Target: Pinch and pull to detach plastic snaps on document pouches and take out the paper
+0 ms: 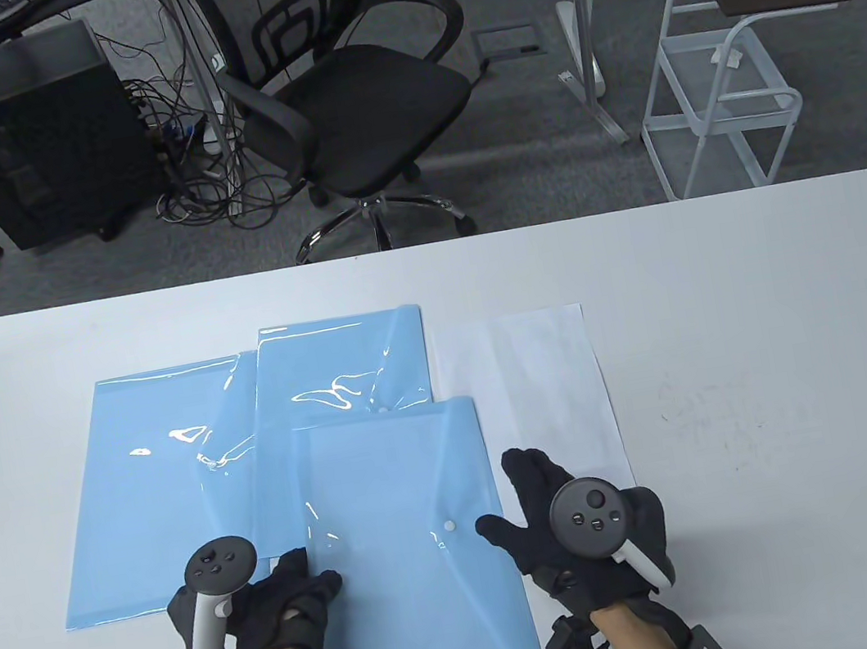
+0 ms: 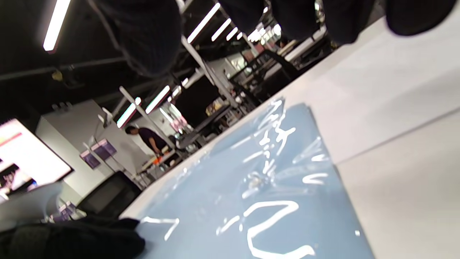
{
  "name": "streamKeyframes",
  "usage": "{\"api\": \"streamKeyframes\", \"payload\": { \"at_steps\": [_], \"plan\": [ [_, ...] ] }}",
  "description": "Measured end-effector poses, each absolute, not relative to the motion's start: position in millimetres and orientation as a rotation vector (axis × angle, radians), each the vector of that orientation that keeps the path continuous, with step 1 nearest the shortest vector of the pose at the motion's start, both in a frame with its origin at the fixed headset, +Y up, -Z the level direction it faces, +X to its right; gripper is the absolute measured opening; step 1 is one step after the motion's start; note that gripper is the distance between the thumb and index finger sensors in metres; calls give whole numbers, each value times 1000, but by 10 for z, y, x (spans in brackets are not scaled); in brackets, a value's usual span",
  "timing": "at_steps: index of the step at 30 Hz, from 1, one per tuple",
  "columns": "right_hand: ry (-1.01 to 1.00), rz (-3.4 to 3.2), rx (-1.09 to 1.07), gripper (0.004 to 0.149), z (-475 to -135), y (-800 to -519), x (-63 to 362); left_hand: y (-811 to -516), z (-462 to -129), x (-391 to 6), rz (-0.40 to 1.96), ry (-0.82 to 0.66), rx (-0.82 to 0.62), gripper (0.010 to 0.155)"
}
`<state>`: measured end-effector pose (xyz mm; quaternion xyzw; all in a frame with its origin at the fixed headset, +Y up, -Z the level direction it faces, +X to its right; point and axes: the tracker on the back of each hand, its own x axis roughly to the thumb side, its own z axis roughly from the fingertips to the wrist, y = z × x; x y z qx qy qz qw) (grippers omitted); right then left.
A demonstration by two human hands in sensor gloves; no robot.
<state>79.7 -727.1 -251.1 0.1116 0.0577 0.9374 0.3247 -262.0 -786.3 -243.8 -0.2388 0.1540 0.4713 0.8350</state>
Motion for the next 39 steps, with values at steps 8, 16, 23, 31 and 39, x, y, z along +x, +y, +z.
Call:
{"api": "streamKeyframes", "payload": {
  "at_steps": [8,16,23,31,39],
  "plan": [
    [375,2688,377,101,-2638,-7327,339,-7860,-2434,-2612,985,314,-505,63],
    [620,2986,481,111,-2768,-7569,-88,-7860,-2444,-2601,965,291,-507,64],
    [829,3063,494,110,-2821,-7720,-266,-7857,-2454,-2586,946,280,-510,64],
    [869,3067,484,101,-2860,-7743,-355,-7855,-2457,-2571,934,277,-506,64],
    [551,3229,433,74,-2906,-7803,-480,-7852,-2455,-2562,920,277,-500,63]
  ]
}}
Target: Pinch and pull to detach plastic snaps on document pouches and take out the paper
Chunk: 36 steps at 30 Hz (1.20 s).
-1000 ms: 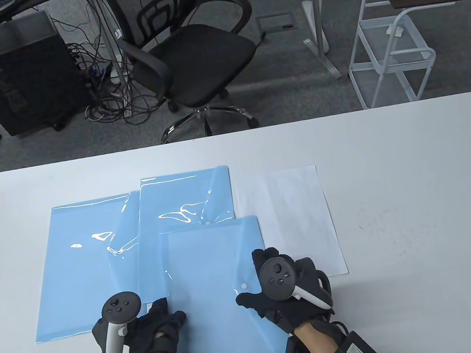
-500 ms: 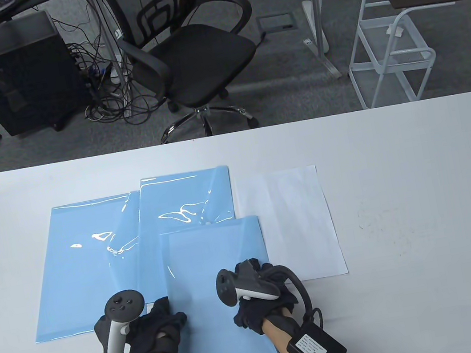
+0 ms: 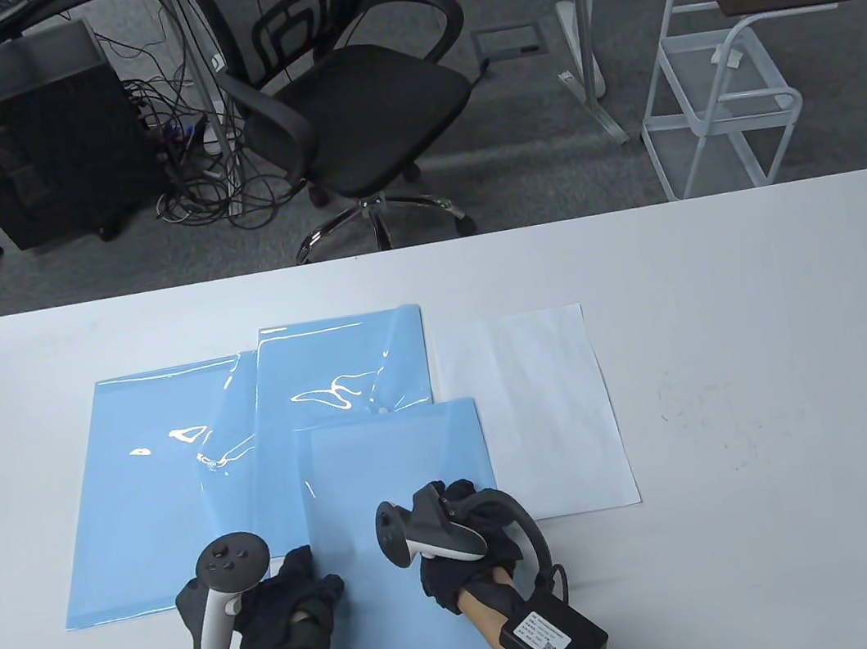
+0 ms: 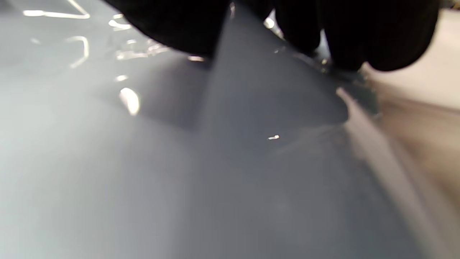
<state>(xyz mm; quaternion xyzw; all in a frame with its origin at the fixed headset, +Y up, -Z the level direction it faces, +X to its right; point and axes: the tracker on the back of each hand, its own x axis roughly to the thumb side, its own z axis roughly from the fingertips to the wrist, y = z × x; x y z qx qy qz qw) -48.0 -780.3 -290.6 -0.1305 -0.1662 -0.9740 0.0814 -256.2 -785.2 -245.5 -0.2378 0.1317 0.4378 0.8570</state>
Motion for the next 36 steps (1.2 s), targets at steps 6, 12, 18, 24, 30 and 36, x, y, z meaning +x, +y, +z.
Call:
{"api": "streamKeyframes", "payload": {
  "at_steps": [6,12,18,24,30,36],
  "plan": [
    [-417,-2887,-357,70,-2956,-7807,-527,-7847,-2458,-2554,907,278,-488,62],
    [-364,-2905,-375,65,-2972,-7801,-520,-7846,-2454,-2559,891,282,-482,60],
    [-295,-2873,-364,64,-2961,-7825,-565,-7855,-2443,-2570,893,281,-476,59],
    [-192,-2880,-328,58,-2979,-7877,-537,-7829,-2437,-2534,840,275,-454,58],
    [-203,-2991,-301,60,-3018,-7798,-402,-7832,-2418,-2550,854,274,-457,58],
    [-172,-3148,-304,68,-2973,-7568,-195,-7834,-2412,-2558,876,275,-466,59]
  ]
}}
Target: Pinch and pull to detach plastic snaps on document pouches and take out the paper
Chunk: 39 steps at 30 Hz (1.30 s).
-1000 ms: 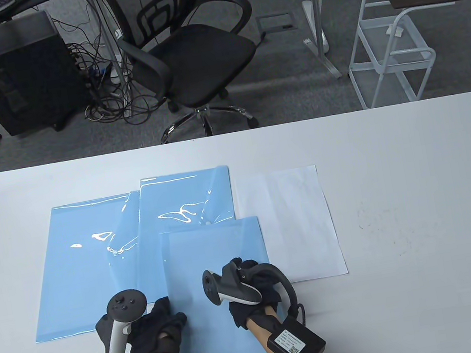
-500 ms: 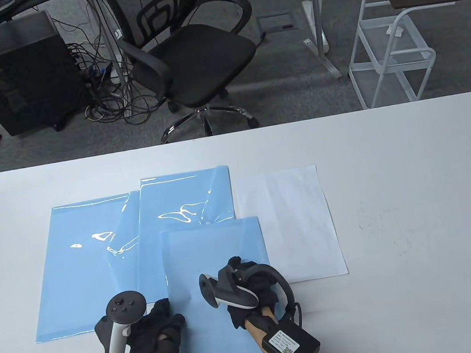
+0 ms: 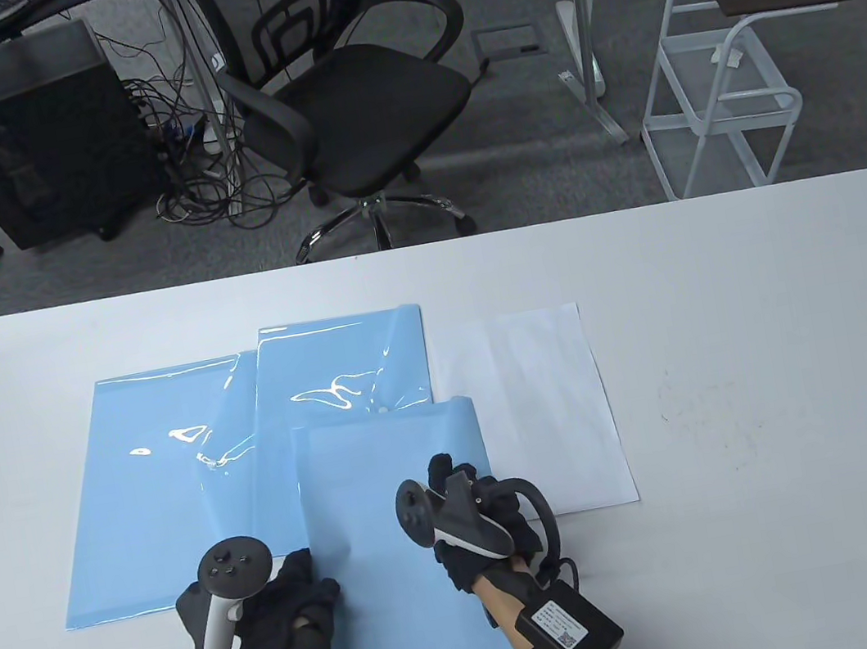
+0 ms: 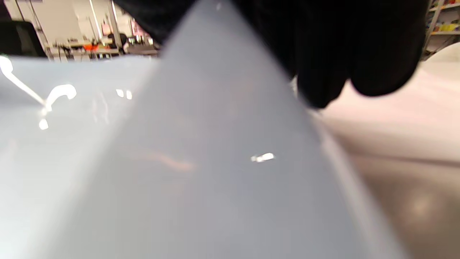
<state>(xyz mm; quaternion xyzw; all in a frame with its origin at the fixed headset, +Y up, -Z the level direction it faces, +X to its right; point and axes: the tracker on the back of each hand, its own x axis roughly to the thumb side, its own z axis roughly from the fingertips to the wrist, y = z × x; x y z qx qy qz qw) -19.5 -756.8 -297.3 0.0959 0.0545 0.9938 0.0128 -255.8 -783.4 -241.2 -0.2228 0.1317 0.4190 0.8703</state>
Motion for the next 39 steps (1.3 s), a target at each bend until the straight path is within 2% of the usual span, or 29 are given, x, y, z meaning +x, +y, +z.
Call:
{"api": "streamKeyframes", "payload": {
  "at_steps": [7,14,16,22,26,32,39],
  "plan": [
    [105,3173,377,74,-2859,-7302,94,-7835,-2402,-2570,902,276,-476,60],
    [138,3426,598,83,-2687,-7380,276,-7832,-2394,-2582,925,286,-480,59],
    [154,3461,667,82,-2619,-7444,297,-7831,-2392,-2584,928,289,-480,57],
    [58,3339,878,65,-2497,-7603,354,-7831,-2386,-2585,929,299,-470,54],
    [128,3087,635,56,-2567,-7617,493,-7840,-2377,-2595,947,307,-471,54],
    [370,2779,143,56,-2664,-7493,666,-7847,-2370,-2611,1002,313,-489,53],
    [332,2684,6,53,-2736,-7672,787,-7801,-2340,-2602,1146,278,-479,52]
  ]
}}
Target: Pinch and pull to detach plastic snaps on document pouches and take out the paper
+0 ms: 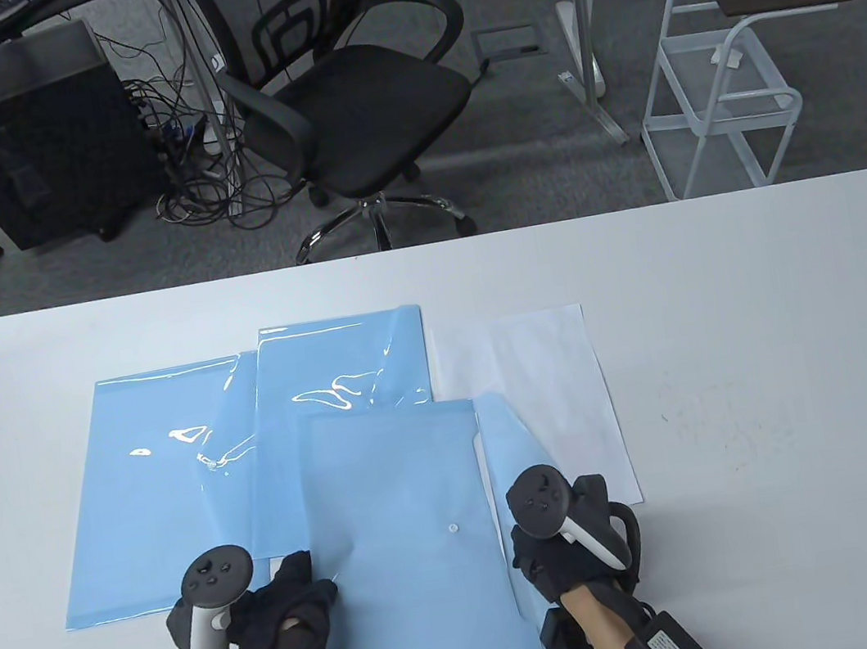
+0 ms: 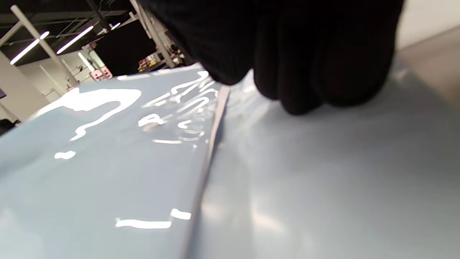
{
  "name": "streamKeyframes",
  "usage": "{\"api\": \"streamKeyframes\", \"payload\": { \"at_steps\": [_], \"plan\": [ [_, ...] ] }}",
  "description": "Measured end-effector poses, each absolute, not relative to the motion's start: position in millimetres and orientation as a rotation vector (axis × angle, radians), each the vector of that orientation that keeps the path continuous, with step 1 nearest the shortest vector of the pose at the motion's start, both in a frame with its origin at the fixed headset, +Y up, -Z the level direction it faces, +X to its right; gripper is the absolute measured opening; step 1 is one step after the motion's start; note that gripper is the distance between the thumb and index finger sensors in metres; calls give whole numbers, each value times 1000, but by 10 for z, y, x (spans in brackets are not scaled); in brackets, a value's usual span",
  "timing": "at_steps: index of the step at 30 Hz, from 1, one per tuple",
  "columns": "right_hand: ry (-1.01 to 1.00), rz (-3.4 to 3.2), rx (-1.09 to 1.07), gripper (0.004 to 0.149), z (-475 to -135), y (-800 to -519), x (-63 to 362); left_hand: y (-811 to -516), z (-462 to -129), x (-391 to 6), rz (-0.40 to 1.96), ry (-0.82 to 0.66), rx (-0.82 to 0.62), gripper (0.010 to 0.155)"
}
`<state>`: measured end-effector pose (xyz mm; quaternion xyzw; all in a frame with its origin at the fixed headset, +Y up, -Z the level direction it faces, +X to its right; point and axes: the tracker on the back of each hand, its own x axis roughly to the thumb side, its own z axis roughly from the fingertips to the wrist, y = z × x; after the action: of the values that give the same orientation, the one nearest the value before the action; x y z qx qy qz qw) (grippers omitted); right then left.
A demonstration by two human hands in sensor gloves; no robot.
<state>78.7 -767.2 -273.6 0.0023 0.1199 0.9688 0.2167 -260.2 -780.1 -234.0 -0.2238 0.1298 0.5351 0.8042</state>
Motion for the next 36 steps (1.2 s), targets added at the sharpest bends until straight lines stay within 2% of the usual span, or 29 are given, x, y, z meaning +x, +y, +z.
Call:
{"api": "streamKeyframes", "payload": {
  "at_steps": [7,12,16,20,26,29,31,36],
  "plan": [
    [306,2765,-45,49,-2754,-7717,855,-7810,-2332,-2613,1391,207,-531,51],
    [390,2639,-12,51,-2758,-7770,797,-7829,-2334,-2607,1408,199,-553,51],
    [480,2392,-76,54,-2731,-7783,790,-7848,-2338,-2606,1436,193,-571,51],
    [475,2357,-72,56,-2700,-7767,777,-7842,-2334,-2624,1407,193,-562,53],
    [478,2364,-60,56,-2695,-7764,760,-7888,-2341,-2526,1359,184,-628,67],
    [454,2388,-58,55,-2698,-7755,766,-7872,-2347,-2515,1334,185,-598,63],
    [430,2392,-79,55,-2699,-7741,780,-7866,-2340,-2502,1402,176,-605,62],
    [420,2211,-113,55,-2707,-7713,891,-7832,-2350,-2483,1484,84,-582,61]
  ]
}}
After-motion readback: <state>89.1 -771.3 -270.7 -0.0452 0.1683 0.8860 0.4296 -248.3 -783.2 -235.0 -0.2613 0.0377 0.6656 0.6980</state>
